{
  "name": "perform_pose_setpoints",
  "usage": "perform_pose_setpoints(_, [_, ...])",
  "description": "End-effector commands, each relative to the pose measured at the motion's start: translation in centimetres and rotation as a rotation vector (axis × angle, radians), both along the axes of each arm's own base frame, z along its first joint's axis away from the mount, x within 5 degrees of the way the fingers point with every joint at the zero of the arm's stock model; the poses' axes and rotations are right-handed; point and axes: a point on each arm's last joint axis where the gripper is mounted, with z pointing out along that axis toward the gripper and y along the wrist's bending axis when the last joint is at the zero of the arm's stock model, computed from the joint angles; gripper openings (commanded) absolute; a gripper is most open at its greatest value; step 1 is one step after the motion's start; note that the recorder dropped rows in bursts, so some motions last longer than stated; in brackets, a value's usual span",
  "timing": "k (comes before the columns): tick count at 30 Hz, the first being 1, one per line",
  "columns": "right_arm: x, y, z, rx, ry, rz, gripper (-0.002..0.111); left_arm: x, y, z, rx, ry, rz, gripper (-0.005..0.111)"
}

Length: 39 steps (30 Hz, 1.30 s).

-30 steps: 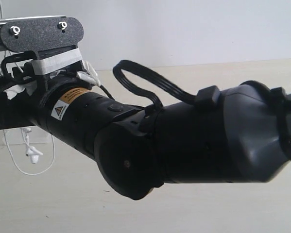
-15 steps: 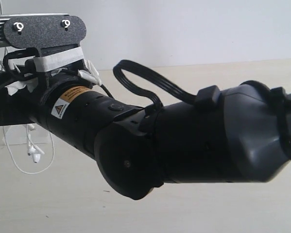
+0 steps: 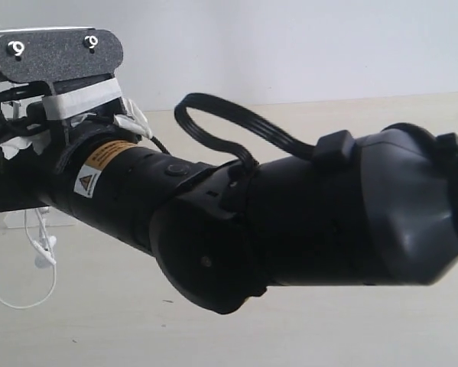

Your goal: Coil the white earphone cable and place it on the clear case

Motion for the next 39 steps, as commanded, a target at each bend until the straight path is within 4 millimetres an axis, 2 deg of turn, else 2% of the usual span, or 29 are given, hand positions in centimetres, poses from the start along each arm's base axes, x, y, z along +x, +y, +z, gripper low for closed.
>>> perform_pose_setpoints(1, [-0.5,-0.9,1.2,-0.048,0.018,0.001,0.000,-0.4,0.6,0.3,-0.001,-0.022,0.050,0.000])
perform_pose_setpoints(10, [-1.8,-3.0,4.6,-0.113,0.026,0.037,0.000,-0.2,2.8,0.3,0.003,-0.022,0.187,0.000])
perform_pose_setpoints(16, [-2.6,-4.1,6.4,-0.107,0.027,0.068,0.000,-0.2,3.2,0.3,0.005,-0.018,0.208,0.000])
perform_pose_setpoints(26, [-3.2,-4.1,5.6,-0.202,0.066,0.133,0.000,0.0,3.9,0.4,0.002,-0.031,0.281,0.000])
perform_pose_setpoints(29, [-3.5,-4.1,5.2,-0.240,0.093,0.159,0.000,0.0,4.2,0.5,0.048,-0.058,0.310,0.000])
perform_pose_setpoints(39, [-4.3,-5.2,6.9,-0.226,0.087,0.185,0.000,0.1,4.5,0.5,0.054,-0.067,0.346,0.000])
